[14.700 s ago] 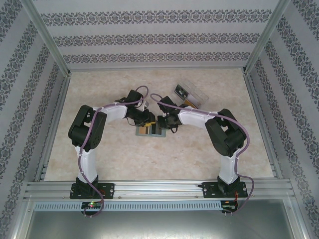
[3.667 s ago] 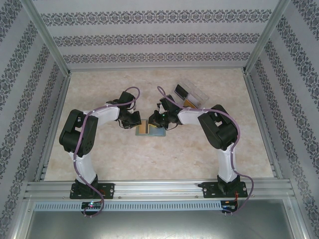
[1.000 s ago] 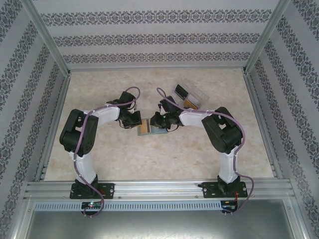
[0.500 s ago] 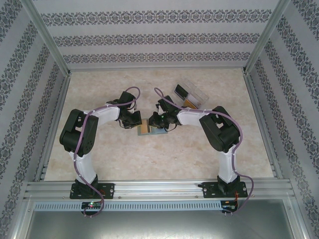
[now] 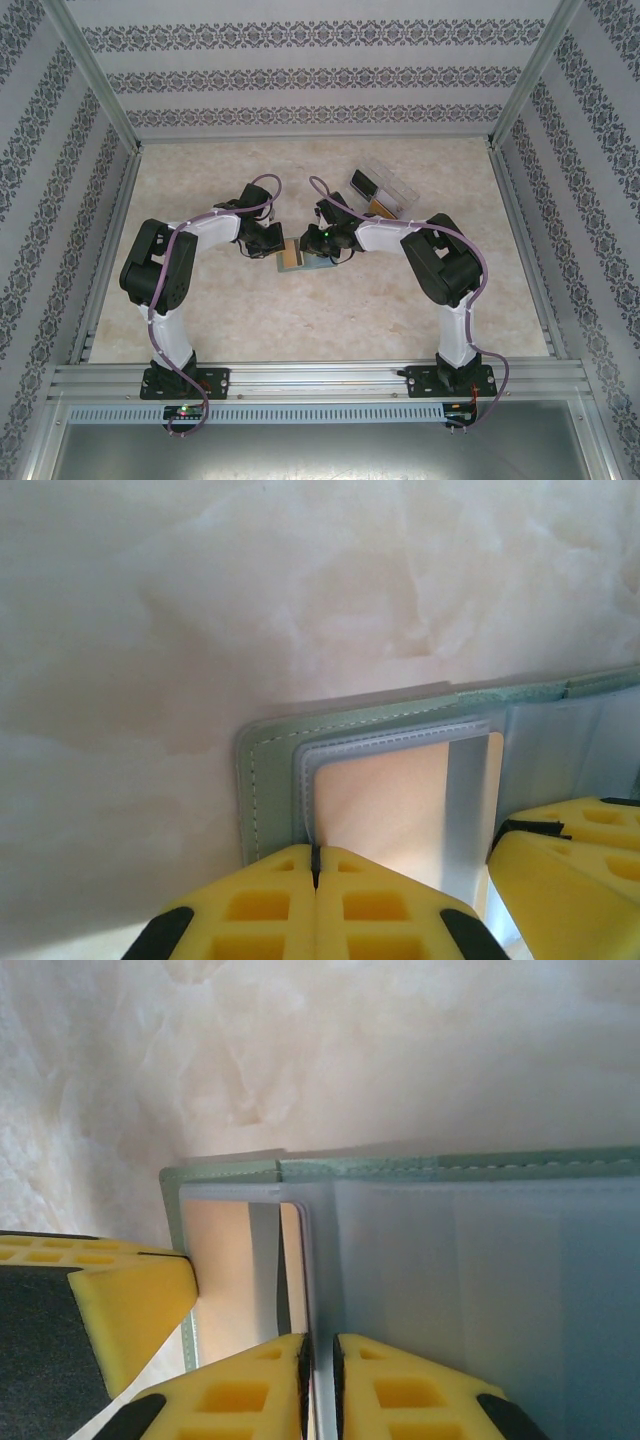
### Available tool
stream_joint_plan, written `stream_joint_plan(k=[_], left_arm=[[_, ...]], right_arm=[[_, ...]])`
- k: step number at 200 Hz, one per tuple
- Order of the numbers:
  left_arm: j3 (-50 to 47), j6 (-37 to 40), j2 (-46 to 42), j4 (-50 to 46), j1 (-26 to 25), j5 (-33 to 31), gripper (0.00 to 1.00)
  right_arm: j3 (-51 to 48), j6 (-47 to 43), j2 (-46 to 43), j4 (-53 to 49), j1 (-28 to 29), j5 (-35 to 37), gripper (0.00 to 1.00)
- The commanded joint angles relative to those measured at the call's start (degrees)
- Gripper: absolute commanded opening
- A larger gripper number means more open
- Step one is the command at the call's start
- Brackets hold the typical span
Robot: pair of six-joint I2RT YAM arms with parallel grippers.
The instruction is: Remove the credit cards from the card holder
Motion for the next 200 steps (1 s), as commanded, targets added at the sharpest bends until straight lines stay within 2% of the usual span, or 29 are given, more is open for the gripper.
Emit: stream_joint_plan(k=[1, 51, 124, 146, 172, 200], left_arm=[[-1.58, 1.08, 3.38, -2.82, -0.65, -1.91, 0.06], [-1.58, 0.9, 3.32, -2.55, -0.65, -1.49, 0.06], [-1.8, 0.82, 3.38, -2.3, -0.7, -0.85, 0.05], [-1.85, 0.73, 3.33, -2.21, -0.71, -0.86, 0.05], [-1.46, 0.59, 2.3, -2.48, -0.64, -1.33, 0.06], [0.68, 1.43, 1.11, -4.17, -0.65, -2.48, 0.11]], right_arm=[[-1.18, -0.99, -1.73, -1.32, 0.42, 2.76, 0.18], [0.51, -0.58, 1.04, 1.36, 0.58, -4.76, 0.17], [1.72, -0.79, 2.99, 2.03, 0.79, -7.69, 0.16], [1.73, -1.27, 2.85, 2.72, 0.79, -8.58, 0.11], [0.94, -1.91, 1.29, 2.51, 0.54, -7.13, 0.0], [-1.15, -2.3, -1.68, 2.66, -0.05, -4.26, 0.0]])
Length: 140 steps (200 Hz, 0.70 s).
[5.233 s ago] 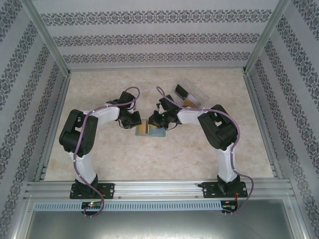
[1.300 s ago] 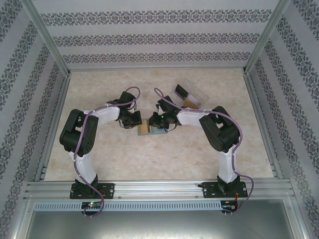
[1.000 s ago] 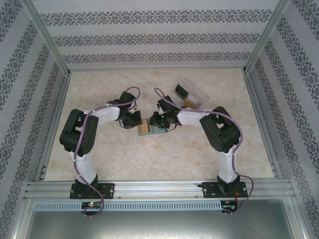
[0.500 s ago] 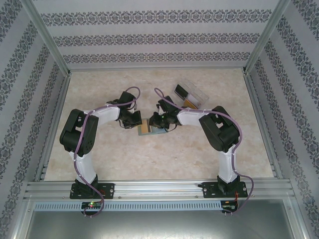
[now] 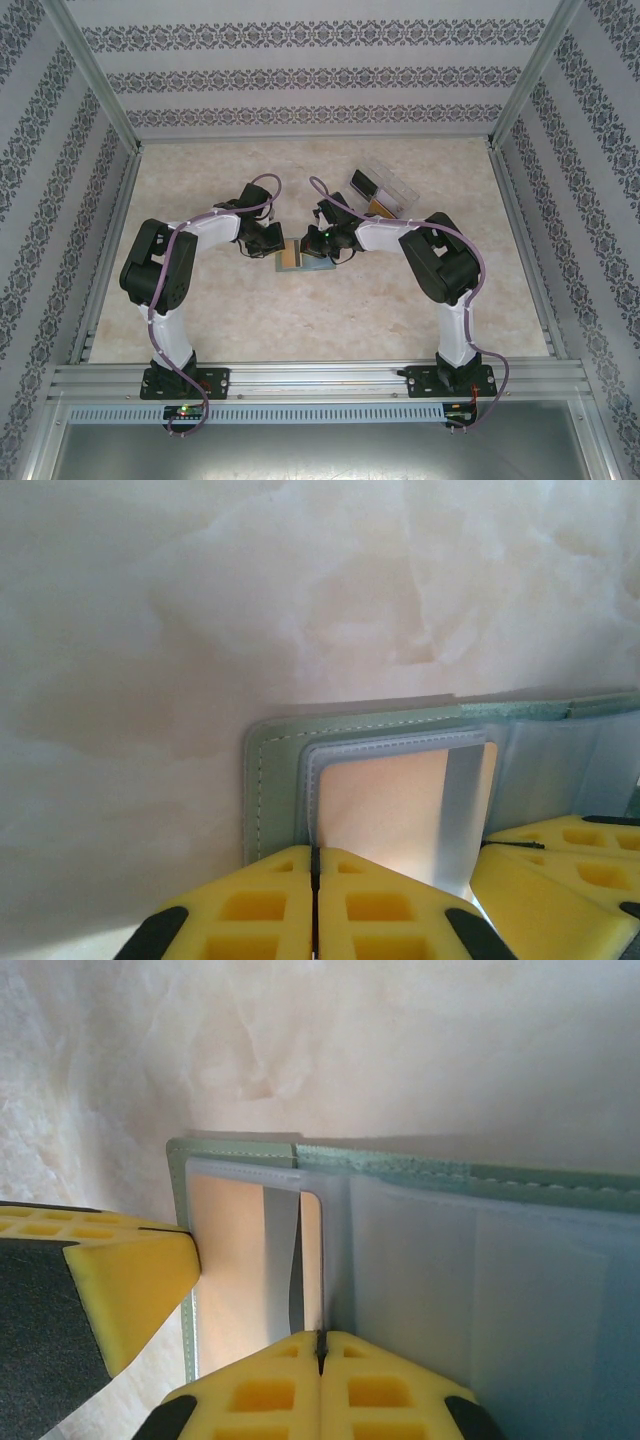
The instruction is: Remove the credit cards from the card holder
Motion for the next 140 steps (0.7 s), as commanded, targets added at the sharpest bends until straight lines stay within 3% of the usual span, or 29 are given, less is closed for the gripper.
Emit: stream_joint_plan(k=[1, 50, 99, 140], left_arm=[[0.52, 1.41, 1.13, -4.18, -0.67, -2.15, 0.11], [3.46, 2.54, 0.59, -5.58, -0.67, -2.83, 0.16], [3.21, 1.91, -2.91, -4.36, -0.66, 1.74, 0.17], [-2.93, -0.94, -5.51, -2.84, -0.69, 3.01, 0.17]], right_arm=[[-1.31, -1.25, -2.69, 1.96, 0.15, 0.36, 0.0], [-5.61, -0.82, -6.03, 2.2, -1.8, 3.38, 0.0], [-5.71, 1.37, -5.18, 5.88, -2.21, -4.27, 0.0], [-5.18, 1.66, -5.23, 3.86, -1.77, -5.42, 0.2]])
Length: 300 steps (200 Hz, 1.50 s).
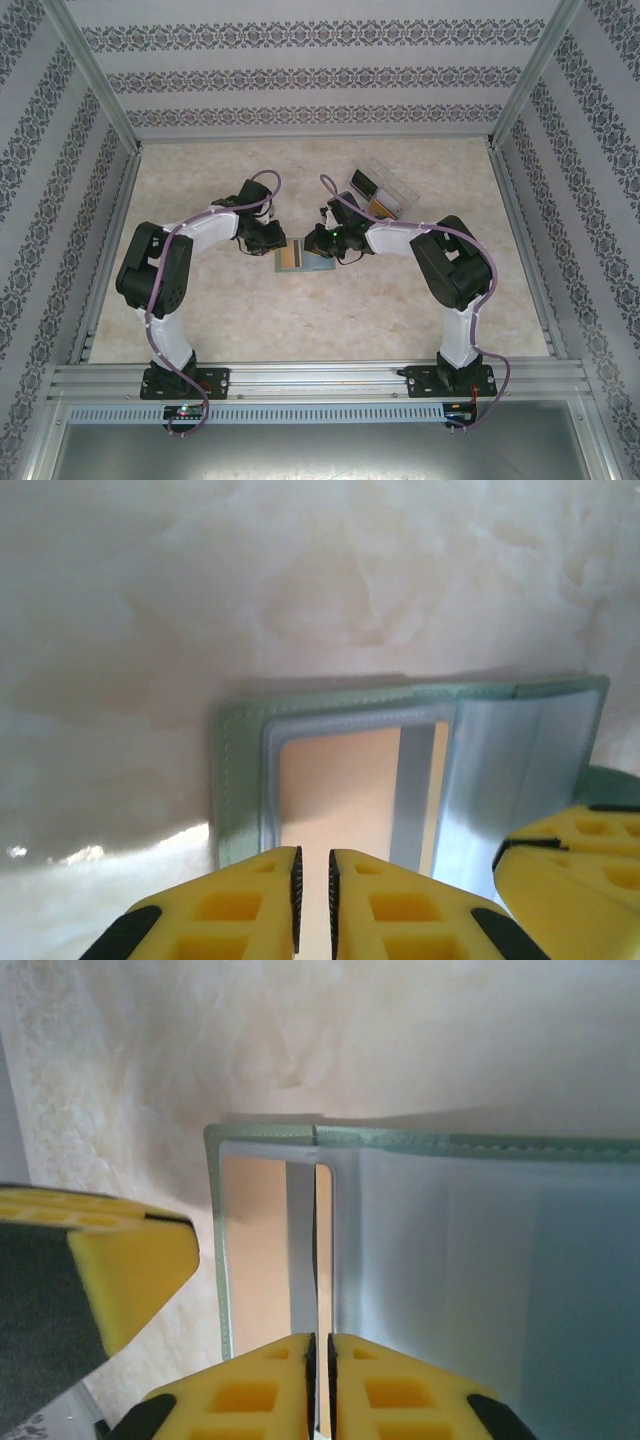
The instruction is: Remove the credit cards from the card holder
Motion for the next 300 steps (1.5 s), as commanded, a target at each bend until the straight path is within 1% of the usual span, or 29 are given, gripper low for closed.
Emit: stream_joint_plan(k=[1, 22, 38, 73, 92, 119, 152, 178, 207, 232, 265, 300], left_arm=[[-3.54, -1.78, -2.56, 0.28, -0.56, 2.27, 0.17], [-4.93, -3.13, -2.25, 1.89, -0.82, 3.03, 0.17], [-4.78, -3.45, -1.54, 2.36, -1.07, 3.19, 0.16], [-3.68, -3.11, -0.23, 2.23, -1.28, 3.63, 0.09], [-3.16, -2.77, -0.25, 1.79, -1.28, 3.31, 0.09], [-2.53, -2.15, -0.25, 1.05, -1.26, 2.54, 0.09], [-2.57, -2.51, 0.79, 0.89, -1.27, 1.75, 0.15], [-2.63, -2.58, 1.8, 1.13, -1.28, 1.91, 0.15], [-3.11, -3.23, 2.78, 2.38, -1.41, 3.2, 0.12], [-3.28, -3.2, 2.97, 2.42, -1.44, 3.23, 0.1], [-3.54, -3.16, 3.01, 2.3, -1.49, 3.05, 0.09], [-3.47, -3.03, 2.81, 2.08, -1.45, 2.92, 0.1]], right_arm=[[0.0, 0.34, -0.85, -0.3, 0.33, -2.13, 0.2], [0.52, 0.44, 0.55, -1.06, 0.51, -2.3, 0.24], [0.93, 0.46, 1.39, -1.42, 0.51, -2.22, 0.24], [1.25, 0.26, 2.29, -2.46, 0.52, -1.6, 0.24], [1.26, 0.29, 2.68, -2.49, 0.56, -1.38, 0.24], [1.42, 0.29, 3.02, -2.66, 0.6, -1.23, 0.24], [1.53, 0.2, 3.39, -2.75, 0.6, -1.31, 0.24], [1.43, 0.29, 3.66, -1.75, 0.59, -2.44, 0.25], [1.21, 0.56, 3.74, 0.28, 0.6, -4.59, 0.23], [1.24, 0.63, 4.15, 0.81, 0.6, -5.08, 0.2], [1.68, 0.68, 4.93, 1.24, 0.56, -5.59, 0.17], [1.91, 0.47, 4.97, 1.49, 0.69, -5.99, 0.11]])
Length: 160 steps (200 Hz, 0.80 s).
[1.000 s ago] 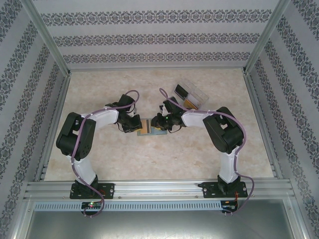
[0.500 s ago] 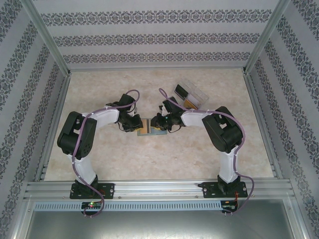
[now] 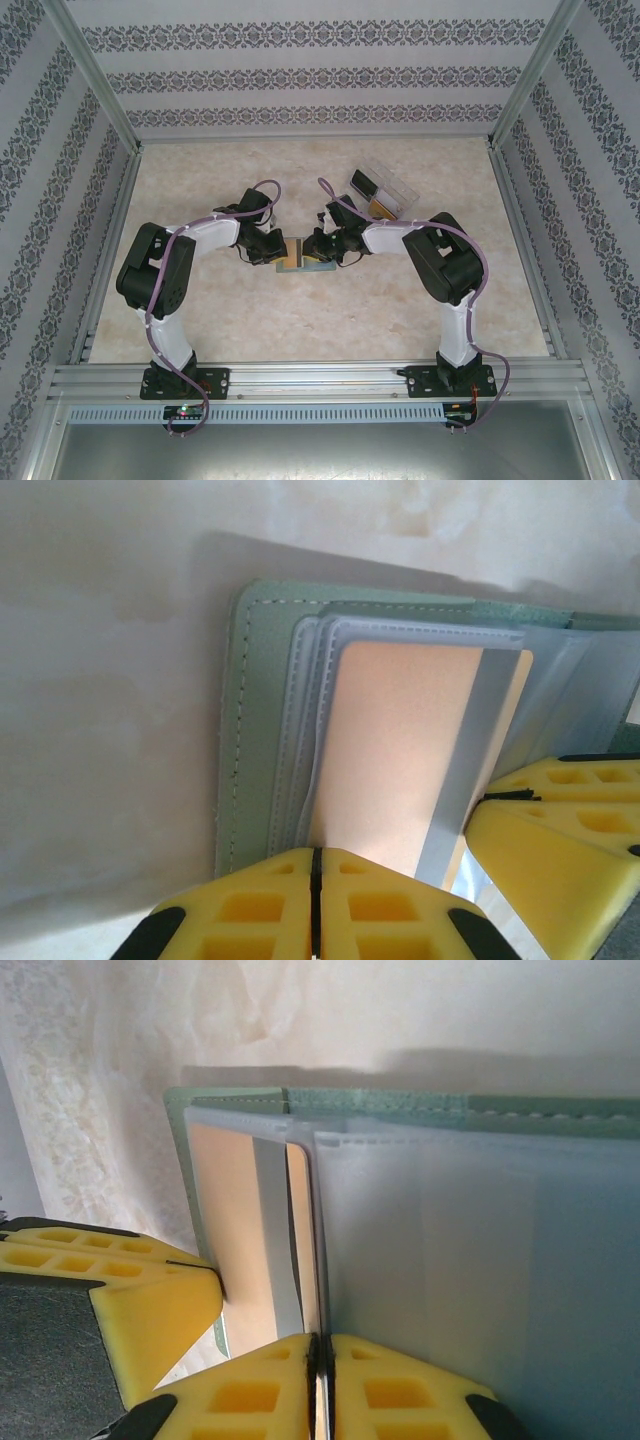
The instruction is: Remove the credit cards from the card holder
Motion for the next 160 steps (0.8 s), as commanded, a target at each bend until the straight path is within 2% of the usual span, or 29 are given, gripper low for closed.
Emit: stream_joint_plan(k=[1, 34, 76, 118, 160], left_arm=[[-0.12, -0.36, 1.99, 0.09, -0.7, -0.68, 0.1], [0.27, -0.1, 1.28, -0.77, -0.71, -1.55, 0.1], [0.31, 0.95, -1.96, -2.66, -0.61, -5.63, 0.18], [0.46, 0.94, -2.89, -2.18, -0.58, -5.35, 0.17], [0.75, 1.41, -2.87, -2.21, -0.52, -6.03, 0.15]], right_arm=[[1.16, 0.27, 1.43, 1.08, 0.6, -1.78, 0.11], [0.62, -0.3, 0.22, 1.63, 0.56, -1.33, 0.0], [-2.66, -0.57, -3.25, 3.19, -0.73, 0.99, 0.0], [-3.79, -0.55, -4.59, 3.47, -1.37, 1.41, 0.0], [-2.49, 0.71, -3.36, 4.98, -0.55, -1.96, 0.01]])
